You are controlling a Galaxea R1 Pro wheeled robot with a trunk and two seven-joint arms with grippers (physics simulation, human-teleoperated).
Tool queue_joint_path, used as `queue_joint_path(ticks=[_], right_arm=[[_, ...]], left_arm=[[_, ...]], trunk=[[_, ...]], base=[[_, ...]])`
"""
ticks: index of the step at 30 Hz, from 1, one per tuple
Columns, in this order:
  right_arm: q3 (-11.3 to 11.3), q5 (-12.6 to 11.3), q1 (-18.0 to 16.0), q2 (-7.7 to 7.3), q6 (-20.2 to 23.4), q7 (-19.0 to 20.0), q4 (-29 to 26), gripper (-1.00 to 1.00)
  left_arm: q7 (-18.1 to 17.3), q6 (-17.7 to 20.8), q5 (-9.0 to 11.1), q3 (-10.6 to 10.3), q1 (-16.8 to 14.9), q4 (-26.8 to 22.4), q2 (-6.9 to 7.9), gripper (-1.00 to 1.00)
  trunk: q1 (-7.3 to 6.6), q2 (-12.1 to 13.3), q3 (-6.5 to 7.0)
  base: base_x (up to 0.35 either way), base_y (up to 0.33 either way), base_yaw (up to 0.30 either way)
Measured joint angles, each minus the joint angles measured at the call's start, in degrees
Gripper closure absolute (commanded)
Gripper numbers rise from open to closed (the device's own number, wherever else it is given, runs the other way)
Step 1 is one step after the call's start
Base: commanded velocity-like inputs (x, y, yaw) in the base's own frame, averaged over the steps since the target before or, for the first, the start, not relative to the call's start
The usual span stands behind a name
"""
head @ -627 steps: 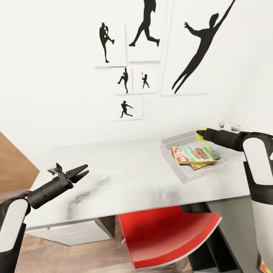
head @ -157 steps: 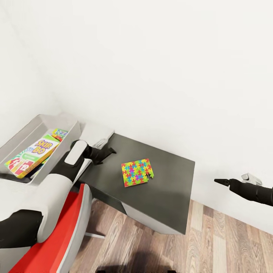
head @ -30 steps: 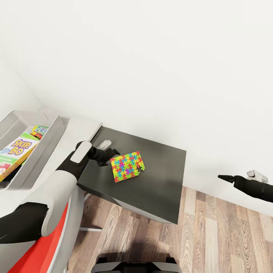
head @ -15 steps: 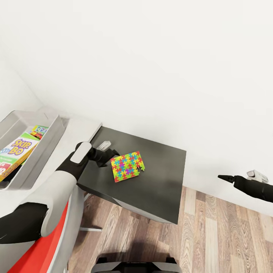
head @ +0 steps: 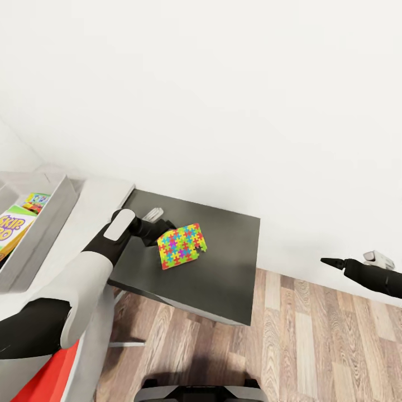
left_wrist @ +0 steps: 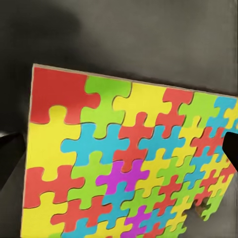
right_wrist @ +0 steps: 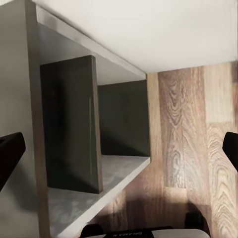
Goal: Put all the toys in the child's room - the three board games (two on the bed and one on the table), the two jigsaw puzzles on the table, and the tennis ball on the table - inside the toy box on the table in the child's room.
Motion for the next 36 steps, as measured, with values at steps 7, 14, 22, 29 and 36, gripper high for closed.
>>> queue_joint_path(ticks=[7,14,22,29,36], right_arm=[[0.0,0.0,0.0,0.00,0.0,0.0,0.0,-1.00],[0.1,0.0,0.0,0.07,0.0,0.0,0.0,-1.00],[0.1,0.0,0.0,0.16,0.0,0.0,-0.1,-1.00],[0.1,0.0,0.1,0.17,0.0,-0.1,-0.8,-1.00],[0.0,0.0,0.1,0.18,0.0,-0.1,-1.1,-1.00]], left_arm=[[0.0,0.0,0.0,0.0,0.0,0.0,0.00,-1.00],[0.0,0.0,0.0,0.0,0.0,0.0,0.00,-1.00],[0.0,0.0,0.0,0.0,0.0,0.0,0.00,-1.00],[0.0,0.0,0.0,0.0,0.0,0.0,0.00,-1.00],[0.0,0.0,0.0,0.1,0.0,0.0,-0.01,-1.00]], trunk=[[0.00,0.0,0.00],[0.00,0.0,0.00],[0.00,0.0,0.00],[0.00,0.0,0.00],[0.00,0.0,0.00]], base=[[0.000,0.000,-0.249],[0.000,0.000,-0.111],[0.000,0.000,-0.024],[0.000,0.000,-0.132],[0.000,0.000,-0.248]])
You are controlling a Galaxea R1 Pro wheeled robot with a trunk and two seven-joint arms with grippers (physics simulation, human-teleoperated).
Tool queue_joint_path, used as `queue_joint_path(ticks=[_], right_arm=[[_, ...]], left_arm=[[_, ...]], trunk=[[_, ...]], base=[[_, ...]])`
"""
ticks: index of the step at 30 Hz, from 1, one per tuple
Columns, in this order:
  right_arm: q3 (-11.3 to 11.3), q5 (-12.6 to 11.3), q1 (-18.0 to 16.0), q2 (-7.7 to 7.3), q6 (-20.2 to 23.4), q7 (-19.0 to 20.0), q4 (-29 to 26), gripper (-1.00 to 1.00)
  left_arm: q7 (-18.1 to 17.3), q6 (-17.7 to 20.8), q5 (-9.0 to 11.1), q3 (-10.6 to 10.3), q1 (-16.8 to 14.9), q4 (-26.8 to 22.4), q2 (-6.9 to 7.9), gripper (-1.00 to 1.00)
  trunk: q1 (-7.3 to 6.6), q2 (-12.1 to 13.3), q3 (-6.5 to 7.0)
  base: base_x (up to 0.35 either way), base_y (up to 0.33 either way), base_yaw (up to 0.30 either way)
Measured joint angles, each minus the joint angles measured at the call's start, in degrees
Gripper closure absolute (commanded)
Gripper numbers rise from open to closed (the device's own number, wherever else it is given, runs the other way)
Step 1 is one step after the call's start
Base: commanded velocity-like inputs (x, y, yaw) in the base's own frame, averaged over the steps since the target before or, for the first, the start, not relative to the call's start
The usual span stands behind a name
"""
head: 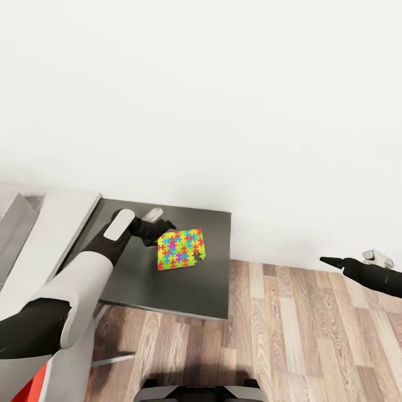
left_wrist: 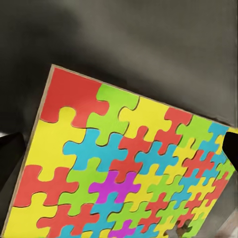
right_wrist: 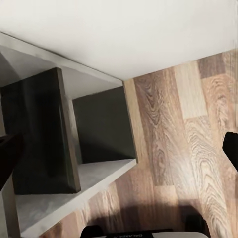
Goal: Put all the toys in the child's room - the three board games (two on the bed and one on the table), the two jigsaw puzzles on the table, and the tennis ball on the table - inside the toy box on the table in the child's room.
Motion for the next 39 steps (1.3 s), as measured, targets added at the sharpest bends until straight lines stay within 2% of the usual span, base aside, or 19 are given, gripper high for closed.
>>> queue_joint_path(ticks=[11,21,29,39], right_arm=[[0.0,0.0,0.0,0.00,0.0,0.0,-0.1,-1.00],[0.0,0.0,0.0,0.00,0.0,0.0,-0.1,-1.00],[0.0,0.0,0.0,0.03,0.0,0.0,-0.1,-1.00],[0.0,0.0,0.0,0.08,0.0,0.0,-0.1,-1.00]], left_arm=[[-0.1,-0.6,0.5,0.4,0.1,-0.1,0.05,-1.00],[0.0,-3.5,0.4,0.3,0.2,-0.4,-0.06,-1.00],[0.0,-4.0,0.4,0.3,0.4,-0.4,0.00,-1.00],[0.0,-4.2,0.5,0.5,0.4,-0.5,0.09,-1.00]], trunk=[[0.00,0.0,0.00],[0.00,0.0,0.00],[0.01,0.0,0.00],[0.00,0.0,0.00]], base=[[0.000,0.000,-0.198],[-0.019,-0.033,-0.026],[-0.086,-0.163,-0.004],[-0.016,-0.034,0.000]])
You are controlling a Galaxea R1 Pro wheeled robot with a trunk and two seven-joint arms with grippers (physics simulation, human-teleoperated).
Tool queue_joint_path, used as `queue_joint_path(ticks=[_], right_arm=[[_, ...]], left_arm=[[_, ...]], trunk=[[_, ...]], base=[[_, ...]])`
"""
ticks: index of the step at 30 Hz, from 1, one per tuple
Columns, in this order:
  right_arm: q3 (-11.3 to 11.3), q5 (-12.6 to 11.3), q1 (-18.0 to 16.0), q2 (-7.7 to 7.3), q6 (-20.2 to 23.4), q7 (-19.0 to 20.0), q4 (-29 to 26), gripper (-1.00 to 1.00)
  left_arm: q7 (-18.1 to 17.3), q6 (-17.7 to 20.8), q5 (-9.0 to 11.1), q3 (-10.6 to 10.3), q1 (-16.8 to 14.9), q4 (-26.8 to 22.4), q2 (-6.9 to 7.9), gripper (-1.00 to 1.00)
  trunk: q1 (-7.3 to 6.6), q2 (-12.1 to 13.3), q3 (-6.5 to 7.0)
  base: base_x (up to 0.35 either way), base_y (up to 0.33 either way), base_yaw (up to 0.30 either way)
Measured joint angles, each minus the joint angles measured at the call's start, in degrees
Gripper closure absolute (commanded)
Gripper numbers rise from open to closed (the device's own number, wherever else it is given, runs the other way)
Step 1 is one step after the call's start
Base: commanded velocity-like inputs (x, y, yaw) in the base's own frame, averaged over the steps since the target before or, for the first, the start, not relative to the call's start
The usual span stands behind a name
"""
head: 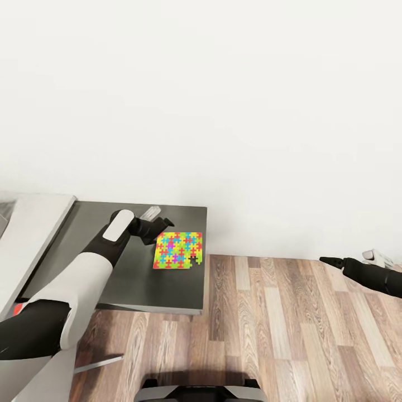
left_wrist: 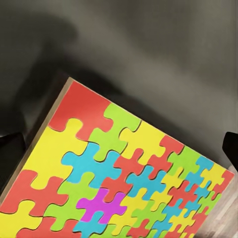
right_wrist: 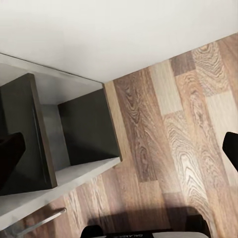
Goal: Put all the toys in the child's room - the three board games (two on the bed and one on the table), the two jigsaw puzzles on the table, and the tennis ball on the table - inside the toy box on the table in the child's room.
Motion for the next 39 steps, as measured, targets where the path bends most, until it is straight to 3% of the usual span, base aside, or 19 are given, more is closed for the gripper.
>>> queue_joint_path(ticks=[8,22,39], right_arm=[[0.0,0.0,0.0,0.00,0.0,0.0,0.0,-1.00],[0.0,0.0,0.0,0.00,0.0,0.0,0.0,-1.00],[0.0,0.0,0.0,0.01,0.0,0.0,0.0,-1.00]], left_arm=[[0.0,0.0,0.0,0.0,0.0,-0.1,-0.06,-1.00],[-0.1,-0.1,0.0,0.0,0.0,-0.1,0.00,-1.00],[0.0,-0.1,0.0,0.1,0.6,-0.1,0.09,-1.00]], trunk=[[0.00,0.0,0.00],[0.00,0.0,0.00],[0.02,0.0,0.00]], base=[[-0.002,-0.005,-0.026],[0.000,0.000,-0.197],[-0.032,0.000,-0.025]])
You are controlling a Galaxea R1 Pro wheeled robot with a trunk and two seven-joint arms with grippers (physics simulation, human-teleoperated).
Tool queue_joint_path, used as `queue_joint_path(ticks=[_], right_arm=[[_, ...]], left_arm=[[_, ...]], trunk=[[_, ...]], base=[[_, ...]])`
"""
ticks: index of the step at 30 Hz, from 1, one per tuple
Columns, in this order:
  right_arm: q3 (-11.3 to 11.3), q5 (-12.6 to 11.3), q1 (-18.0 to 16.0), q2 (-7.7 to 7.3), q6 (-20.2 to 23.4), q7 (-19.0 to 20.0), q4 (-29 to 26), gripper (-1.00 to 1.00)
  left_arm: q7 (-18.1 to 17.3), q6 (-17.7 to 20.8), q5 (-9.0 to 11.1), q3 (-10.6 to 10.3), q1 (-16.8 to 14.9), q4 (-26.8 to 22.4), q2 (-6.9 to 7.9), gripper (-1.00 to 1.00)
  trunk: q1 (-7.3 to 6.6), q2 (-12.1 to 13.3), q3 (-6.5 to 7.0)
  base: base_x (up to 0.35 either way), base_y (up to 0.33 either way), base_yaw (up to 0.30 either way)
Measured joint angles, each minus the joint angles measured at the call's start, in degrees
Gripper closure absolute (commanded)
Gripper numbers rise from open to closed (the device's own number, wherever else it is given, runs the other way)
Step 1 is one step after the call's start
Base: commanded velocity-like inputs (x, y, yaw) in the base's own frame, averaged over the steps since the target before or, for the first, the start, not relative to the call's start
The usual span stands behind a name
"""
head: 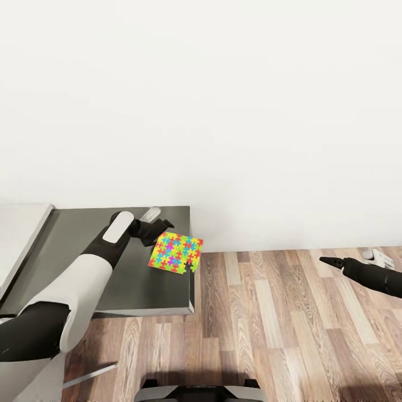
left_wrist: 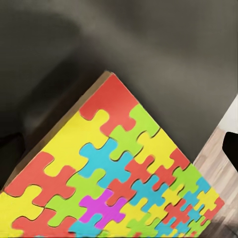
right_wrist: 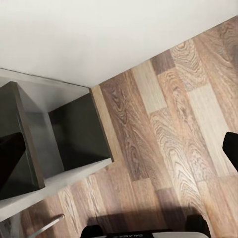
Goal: Put all the toys in the child's room - the three board games (two on the bed and one on the table), the two jigsaw puzzles on the table, and the tennis ball on the table - inside the toy box on the table in the child's room.
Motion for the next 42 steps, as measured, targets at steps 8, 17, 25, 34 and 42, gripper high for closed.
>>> queue_joint_path(ticks=[8,17,25,34,42], right_arm=[[0.7,-0.1,0.1,0.00,0.0,0.0,0.0,-1.00],[0.9,-0.1,0.1,0.00,0.0,0.0,-0.1,-1.00],[0.9,-0.1,0.1,0.00,0.0,0.0,-0.1,-1.00],[0.9,-0.1,0.1,0.00,0.0,0.0,-0.1,-1.00],[0.8,-0.1,0.1,0.00,0.0,0.0,-0.1,-1.00]], left_arm=[[0.0,-0.1,-0.1,0.0,0.2,0.0,0.01,-1.00],[0.0,-0.2,-0.1,0.2,0.4,0.0,0.09,-1.00],[0.0,-0.2,-0.1,0.2,0.4,-0.1,0.09,-1.00],[0.0,-0.2,-0.1,0.2,0.4,-0.2,0.09,-1.00],[0.0,-0.2,0.0,0.2,0.4,-0.2,0.10,-1.00]], trunk=[[0.01,0.0,0.00],[-0.01,0.0,0.00],[-0.02,0.0,0.00],[-0.02,0.0,0.00],[-0.02,0.0,0.00]], base=[[-0.249,0.000,-0.001],[-0.110,0.000,0.000],[-0.017,0.000,0.000],[-0.003,0.000,-0.078],[-0.001,0.000,-0.053]])
